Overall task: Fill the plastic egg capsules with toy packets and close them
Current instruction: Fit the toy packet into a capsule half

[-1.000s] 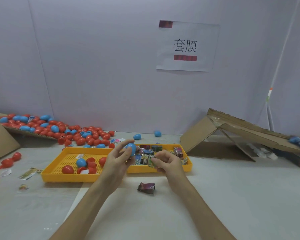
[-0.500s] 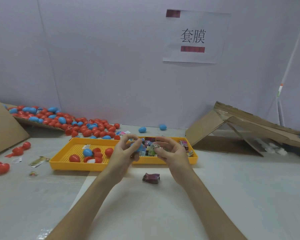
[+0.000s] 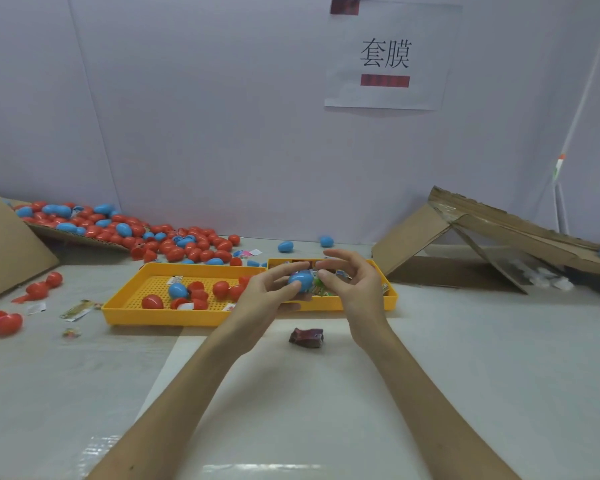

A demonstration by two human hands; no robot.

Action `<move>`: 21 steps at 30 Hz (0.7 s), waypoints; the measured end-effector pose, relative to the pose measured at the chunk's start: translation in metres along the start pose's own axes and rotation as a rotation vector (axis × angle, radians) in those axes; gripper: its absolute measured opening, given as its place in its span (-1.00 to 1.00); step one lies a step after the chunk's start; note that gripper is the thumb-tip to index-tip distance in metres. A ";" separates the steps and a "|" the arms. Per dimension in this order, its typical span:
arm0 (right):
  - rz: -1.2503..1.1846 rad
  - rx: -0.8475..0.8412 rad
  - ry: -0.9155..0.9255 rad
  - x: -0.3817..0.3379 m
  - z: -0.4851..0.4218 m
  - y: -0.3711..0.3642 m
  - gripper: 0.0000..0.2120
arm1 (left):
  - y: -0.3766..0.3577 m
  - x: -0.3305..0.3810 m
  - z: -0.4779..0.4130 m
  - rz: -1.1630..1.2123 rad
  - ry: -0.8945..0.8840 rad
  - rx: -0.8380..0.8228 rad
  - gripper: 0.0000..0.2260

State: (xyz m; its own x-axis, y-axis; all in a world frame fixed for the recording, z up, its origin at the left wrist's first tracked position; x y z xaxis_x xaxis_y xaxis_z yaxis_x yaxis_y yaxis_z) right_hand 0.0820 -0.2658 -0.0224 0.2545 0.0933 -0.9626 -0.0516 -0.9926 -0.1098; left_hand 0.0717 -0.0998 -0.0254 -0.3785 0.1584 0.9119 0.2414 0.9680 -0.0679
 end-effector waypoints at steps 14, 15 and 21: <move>0.017 0.106 -0.060 0.000 0.001 0.001 -0.79 | -0.001 -0.001 0.000 -0.122 -0.029 0.004 -0.73; 0.016 0.111 -0.062 0.000 0.001 0.001 -0.81 | -0.001 -0.002 0.000 -0.138 -0.034 0.009 -0.72; 0.030 0.093 -0.091 0.000 0.002 -0.001 -0.87 | -0.004 -0.002 0.001 -0.286 -0.104 0.060 -0.79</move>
State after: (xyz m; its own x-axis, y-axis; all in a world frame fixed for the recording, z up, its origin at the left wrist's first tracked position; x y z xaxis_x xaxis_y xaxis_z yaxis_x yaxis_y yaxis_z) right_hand 0.0799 -0.2646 -0.0224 0.1627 0.0748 -0.9838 -0.1483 -0.9839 -0.0993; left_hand 0.0709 -0.1040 -0.0277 -0.5138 -0.1063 0.8513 0.0600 0.9854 0.1593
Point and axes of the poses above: each hand's wrist, its own z-axis away from the middle knuckle, its own y-axis out of the back of the hand, x = y × z, the point moved 2 cm from there along -z, towards the middle knuckle, and after that the axes turned 13 degrees about -y, right-handed, at the moved point
